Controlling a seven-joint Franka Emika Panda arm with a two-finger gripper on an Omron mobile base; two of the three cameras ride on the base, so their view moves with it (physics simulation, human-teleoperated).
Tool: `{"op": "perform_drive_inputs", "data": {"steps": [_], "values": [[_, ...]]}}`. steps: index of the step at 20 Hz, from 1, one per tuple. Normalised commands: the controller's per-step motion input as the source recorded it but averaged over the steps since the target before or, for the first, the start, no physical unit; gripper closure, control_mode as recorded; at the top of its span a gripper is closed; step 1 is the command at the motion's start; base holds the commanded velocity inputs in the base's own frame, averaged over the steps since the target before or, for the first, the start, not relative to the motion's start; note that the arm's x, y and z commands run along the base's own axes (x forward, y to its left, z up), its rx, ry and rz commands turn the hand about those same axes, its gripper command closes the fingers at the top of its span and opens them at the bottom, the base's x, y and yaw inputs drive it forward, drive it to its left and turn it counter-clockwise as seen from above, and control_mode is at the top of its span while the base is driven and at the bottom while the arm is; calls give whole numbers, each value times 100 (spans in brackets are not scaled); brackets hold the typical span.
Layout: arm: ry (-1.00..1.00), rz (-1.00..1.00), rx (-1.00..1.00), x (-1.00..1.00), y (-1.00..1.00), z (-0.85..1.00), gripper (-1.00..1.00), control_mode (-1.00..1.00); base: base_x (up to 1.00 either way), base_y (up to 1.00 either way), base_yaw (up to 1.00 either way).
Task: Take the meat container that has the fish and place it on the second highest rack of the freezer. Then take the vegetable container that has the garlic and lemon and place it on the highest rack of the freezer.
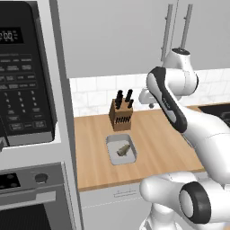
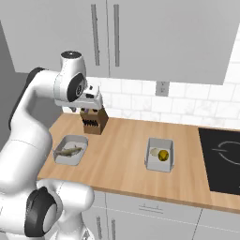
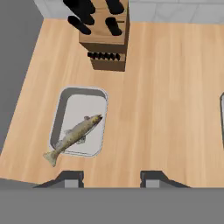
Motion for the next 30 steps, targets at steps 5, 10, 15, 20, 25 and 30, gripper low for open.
{"op": "perform_drive_inputs", "data": {"steps": [5,10,15,20,25,30], "values": [[0,7,0,-53,24,-38,-100,-100,0,0,0],[0,44,0,-9,38,-100,-100,-100,0,0,0],[-1,69,-6,-4,30,-99,-100,-100,0,0,0],[2,16,-33,-6,75,-16,-100,-100,0,0,0],[21,-3,-18,24,38,-38,-100,-100,0,0,0],[4,2,0,56,0,-47,-100,-100,0,0,0]]}}
